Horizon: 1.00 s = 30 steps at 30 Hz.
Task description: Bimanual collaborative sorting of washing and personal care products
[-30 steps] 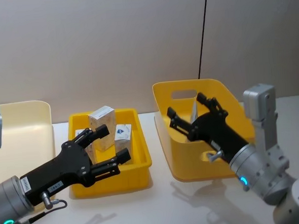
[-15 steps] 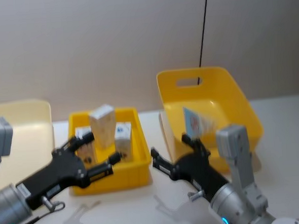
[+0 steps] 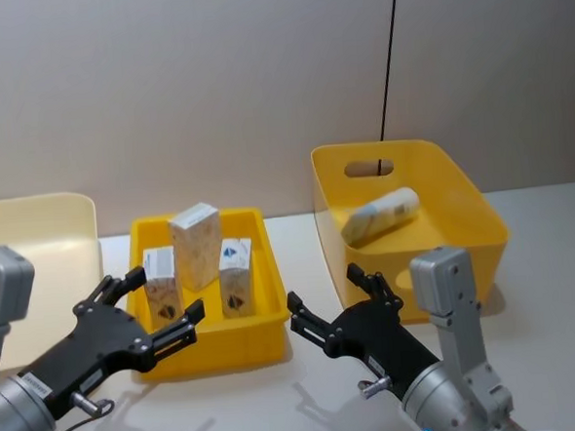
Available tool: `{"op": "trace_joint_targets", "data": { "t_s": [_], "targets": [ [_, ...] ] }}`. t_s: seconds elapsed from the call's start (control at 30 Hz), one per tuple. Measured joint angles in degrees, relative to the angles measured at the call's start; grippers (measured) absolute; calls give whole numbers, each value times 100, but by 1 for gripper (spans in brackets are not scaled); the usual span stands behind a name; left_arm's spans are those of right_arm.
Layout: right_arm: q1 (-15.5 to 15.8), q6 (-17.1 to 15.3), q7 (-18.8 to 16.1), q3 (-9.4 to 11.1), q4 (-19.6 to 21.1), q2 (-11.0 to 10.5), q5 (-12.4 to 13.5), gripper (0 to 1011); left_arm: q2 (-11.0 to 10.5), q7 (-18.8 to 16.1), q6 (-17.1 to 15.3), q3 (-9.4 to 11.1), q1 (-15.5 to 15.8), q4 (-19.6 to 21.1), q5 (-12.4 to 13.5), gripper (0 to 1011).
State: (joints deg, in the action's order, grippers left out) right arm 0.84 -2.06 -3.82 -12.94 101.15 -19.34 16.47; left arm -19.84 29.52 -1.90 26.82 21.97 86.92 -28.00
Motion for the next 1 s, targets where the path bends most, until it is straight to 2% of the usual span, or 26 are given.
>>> {"op": "trace_joint_targets", "data": {
  "t_s": [0.67, 0.83, 1.0],
  "targets": [
    [-1, 10, -1, 1, 9, 1, -1, 1001, -113, -1549, 64, -43, -450, 340, 885, 1003],
    [0, 11, -1, 1, 9, 1, -1, 1001, -134, -1833, 75, -52, -529, 399, 1048, 1003],
    [-1, 11, 0, 1, 9, 1, -1, 1001, -166, -2286, 93, -64, -664, 499, 1308, 1003]
  ]
}}
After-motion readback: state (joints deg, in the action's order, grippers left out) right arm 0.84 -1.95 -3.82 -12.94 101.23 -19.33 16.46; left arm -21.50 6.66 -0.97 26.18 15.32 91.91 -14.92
